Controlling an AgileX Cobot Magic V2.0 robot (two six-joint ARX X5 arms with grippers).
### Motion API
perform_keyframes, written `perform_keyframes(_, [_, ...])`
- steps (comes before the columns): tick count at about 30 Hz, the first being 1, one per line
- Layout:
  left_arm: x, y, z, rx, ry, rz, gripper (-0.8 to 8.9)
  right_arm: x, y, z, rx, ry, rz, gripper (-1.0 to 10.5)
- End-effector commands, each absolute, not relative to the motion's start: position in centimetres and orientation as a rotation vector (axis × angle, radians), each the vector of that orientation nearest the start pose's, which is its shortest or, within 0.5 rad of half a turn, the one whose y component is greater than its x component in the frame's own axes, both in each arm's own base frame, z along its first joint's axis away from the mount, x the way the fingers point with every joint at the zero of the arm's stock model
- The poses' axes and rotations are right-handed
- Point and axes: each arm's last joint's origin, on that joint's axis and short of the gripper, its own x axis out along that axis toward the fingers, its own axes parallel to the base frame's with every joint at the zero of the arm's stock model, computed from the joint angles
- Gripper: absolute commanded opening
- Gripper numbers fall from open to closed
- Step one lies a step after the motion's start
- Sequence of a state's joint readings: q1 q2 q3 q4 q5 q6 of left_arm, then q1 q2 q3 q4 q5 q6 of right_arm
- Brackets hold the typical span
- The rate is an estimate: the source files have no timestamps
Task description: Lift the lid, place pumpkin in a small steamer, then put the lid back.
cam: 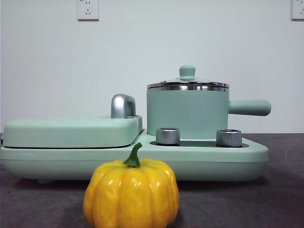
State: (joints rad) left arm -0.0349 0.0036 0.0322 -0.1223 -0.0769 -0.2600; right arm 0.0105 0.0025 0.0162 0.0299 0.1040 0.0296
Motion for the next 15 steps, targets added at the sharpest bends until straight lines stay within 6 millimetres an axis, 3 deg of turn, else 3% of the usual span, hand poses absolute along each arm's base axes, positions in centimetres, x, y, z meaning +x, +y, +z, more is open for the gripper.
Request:
perform_keyframes(1, [9.7,-0.1,15.7,-0.376,0.086,0.062,0.07,9.7,-0.1,17.3,0.046,-0.063,-0.063,0.1])
perform_keyframes(7, [9.7,-0.2,15.9,-0.493,0.074,0.016,0.07,9.7,0.2,17.2,0.194,-0.054,0.035,0.1])
perform_keyframes(15, [9.6,-0.3,18.4,-0.548,-0.166,-0.057,0.07,9.6,0.1,18.3,0.319,-0.153,0.036,0.1])
